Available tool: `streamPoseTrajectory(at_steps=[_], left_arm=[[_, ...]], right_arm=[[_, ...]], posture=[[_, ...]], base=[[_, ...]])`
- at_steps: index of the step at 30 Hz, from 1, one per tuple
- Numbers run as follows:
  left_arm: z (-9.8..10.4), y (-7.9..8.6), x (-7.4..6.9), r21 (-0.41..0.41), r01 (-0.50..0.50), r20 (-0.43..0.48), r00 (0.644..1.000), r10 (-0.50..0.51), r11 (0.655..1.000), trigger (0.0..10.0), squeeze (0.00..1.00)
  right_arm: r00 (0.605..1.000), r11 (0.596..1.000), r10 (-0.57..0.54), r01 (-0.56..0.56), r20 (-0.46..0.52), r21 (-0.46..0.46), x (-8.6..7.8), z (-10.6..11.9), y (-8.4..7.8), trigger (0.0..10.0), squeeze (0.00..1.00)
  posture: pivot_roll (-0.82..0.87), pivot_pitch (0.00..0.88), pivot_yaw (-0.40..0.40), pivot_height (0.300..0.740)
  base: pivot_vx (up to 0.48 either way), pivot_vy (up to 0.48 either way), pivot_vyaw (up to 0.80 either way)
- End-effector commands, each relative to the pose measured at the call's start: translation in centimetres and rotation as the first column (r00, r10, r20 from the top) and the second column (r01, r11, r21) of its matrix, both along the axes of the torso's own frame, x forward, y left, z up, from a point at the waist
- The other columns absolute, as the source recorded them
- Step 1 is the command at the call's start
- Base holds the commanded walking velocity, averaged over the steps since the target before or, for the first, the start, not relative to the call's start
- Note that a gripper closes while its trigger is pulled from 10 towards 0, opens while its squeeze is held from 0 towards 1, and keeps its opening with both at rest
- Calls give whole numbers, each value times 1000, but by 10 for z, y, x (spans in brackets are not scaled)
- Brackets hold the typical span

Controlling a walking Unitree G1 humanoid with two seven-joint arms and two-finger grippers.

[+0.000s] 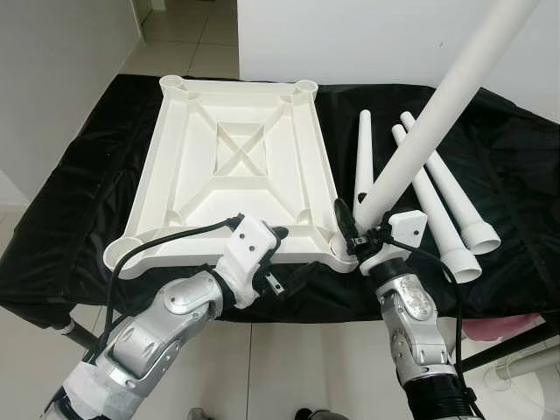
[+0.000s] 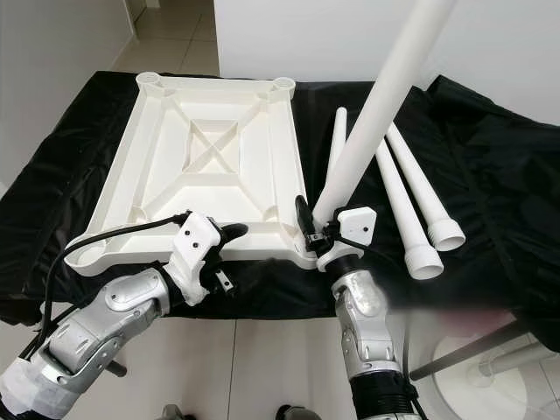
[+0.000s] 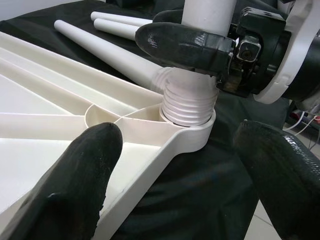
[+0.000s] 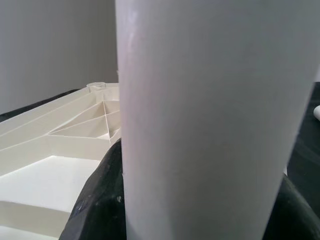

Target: Building children table

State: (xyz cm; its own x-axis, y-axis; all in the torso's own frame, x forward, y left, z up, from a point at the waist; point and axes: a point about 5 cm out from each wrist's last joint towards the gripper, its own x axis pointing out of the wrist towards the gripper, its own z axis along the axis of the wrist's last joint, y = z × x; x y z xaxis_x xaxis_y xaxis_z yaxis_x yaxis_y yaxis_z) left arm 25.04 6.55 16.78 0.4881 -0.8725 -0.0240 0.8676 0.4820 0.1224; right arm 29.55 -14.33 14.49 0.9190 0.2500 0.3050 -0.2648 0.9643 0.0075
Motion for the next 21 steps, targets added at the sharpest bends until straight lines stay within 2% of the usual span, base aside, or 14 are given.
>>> streamPoseTrajectory(at_steps=[1, 4, 6, 7, 8, 10, 13, 17, 18, 19, 21], left_arm=[[-2, -6, -11, 24, 177, -18, 984, -177, 984, 10000, 0], [-2, -6, -11, 25, 176, -17, 984, -175, 984, 10000, 0], [-2, -6, -11, 25, 176, -17, 984, -175, 984, 10000, 0], [-3, -6, -11, 23, 172, -17, 985, -172, 985, 10000, 0], [-3, -6, -11, 23, 172, -17, 985, -172, 985, 10000, 0], [-2, -6, -12, 20, 169, -18, 985, -169, 985, 10000, 0], [-2, -6, -12, 21, 167, -16, 986, -167, 986, 10000, 0], [-2, -6, -12, 21, 165, -16, 986, -165, 986, 10000, 0], [-3, -6, -13, 22, 164, -15, 986, -164, 986, 10000, 0], [-3, -6, -13, 22, 164, -15, 986, -164, 986, 10000, 0], [-3, -6, -13, 21, 164, -15, 986, -164, 986, 10000, 0]], right_arm=[[982, 998, -37, 28, -185, -55, -5, -37, -4, 10000, 0], [990, 992, -44, 28, -133, -124, -9, -31, 7, 10000, 0], [990, 992, -44, 28, -133, -124, -9, -31, 7, 10000, 0], [991, 990, -78, 63, -110, -128, -11, -30, 15, 10000, 0], [991, 990, -78, 63, -110, -128, -11, -30, 15, 10000, 0], [983, 988, -133, 122, -124, -94, -13, -31, 18, 10000, 0], [977, 987, -160, 155, -142, -46, -15, -32, 21, 10000, 0], [969, 980, -198, 196, -148, -31, -16, -33, 21, 10000, 0], [957, 970, -243, 245, -161, -8, -16, -34, 19, 10000, 0], [957, 970, -243, 245, -161, -8, -16, -34, 19, 10000, 0], [926, 938, -337, 346, -171, 22, -16, -32, 17, 10000, 0]], posture=[[20, 120, -12, 740], [20, 116, -18, 740], [20, 116, -18, 740], [26, 108, -28, 740], [26, 108, -28, 740], [29, 106, -33, 740], [31, 100, -37, 740], [34, 96, -43, 740], [34, 95, -43, 740], [34, 95, -43, 740], [34, 90, -48, 740]], base=[[0, 0, 0], [0, 0, 0], [0, 0, 0], [0, 0, 0], [0, 0, 0], [0, 0, 0], [0, 0, 0], [0, 0, 0], [0, 0, 0], [0, 0, 0], [0, 0, 0]])
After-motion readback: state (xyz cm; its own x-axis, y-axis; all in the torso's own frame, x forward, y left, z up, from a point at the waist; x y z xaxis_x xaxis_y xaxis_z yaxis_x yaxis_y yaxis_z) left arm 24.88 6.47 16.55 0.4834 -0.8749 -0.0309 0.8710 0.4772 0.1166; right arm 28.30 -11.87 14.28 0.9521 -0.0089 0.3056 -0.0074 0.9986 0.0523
